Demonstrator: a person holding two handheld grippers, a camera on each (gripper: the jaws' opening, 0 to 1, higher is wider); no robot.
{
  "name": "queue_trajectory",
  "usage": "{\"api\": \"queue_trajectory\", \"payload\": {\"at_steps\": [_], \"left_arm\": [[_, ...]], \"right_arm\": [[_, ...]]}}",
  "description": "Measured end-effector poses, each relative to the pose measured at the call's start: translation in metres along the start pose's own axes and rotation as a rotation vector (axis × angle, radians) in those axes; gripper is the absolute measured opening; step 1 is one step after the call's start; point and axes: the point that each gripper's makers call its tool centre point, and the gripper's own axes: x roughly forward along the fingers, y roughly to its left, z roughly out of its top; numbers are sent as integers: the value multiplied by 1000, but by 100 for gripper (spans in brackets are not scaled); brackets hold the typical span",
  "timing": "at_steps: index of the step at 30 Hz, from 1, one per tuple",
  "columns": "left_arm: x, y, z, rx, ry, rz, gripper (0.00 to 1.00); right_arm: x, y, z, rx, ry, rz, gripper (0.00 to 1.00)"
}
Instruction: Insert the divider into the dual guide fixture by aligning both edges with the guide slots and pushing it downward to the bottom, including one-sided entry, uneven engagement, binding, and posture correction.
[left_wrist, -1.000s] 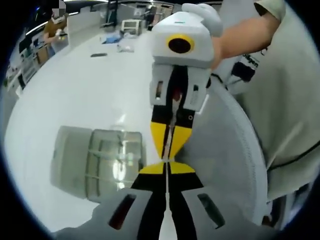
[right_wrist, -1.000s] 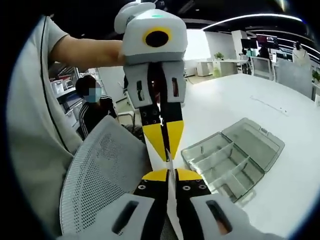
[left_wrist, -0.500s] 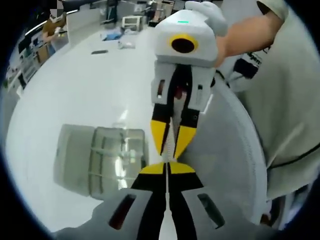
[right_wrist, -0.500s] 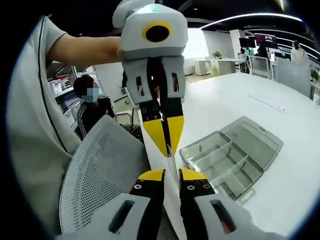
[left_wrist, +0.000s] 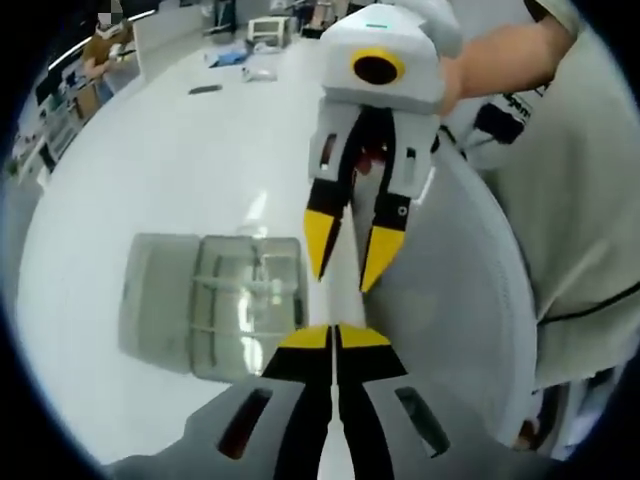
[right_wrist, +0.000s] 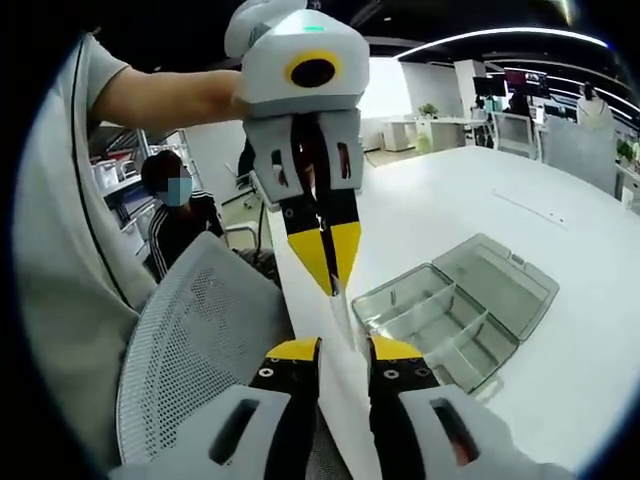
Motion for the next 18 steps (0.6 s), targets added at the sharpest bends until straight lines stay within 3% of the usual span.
{"api": "queue_trajectory", "payload": {"at_steps": [8, 18], "left_arm": [[-3, 4, -5, 1, 31, 13, 0], [-7, 20, -21, 2, 115, 68, 0]], "right_arm": [[-3, -2, -1, -9, 14, -19, 19], [-5, -4, -3, -11, 26, -33, 22]]}}
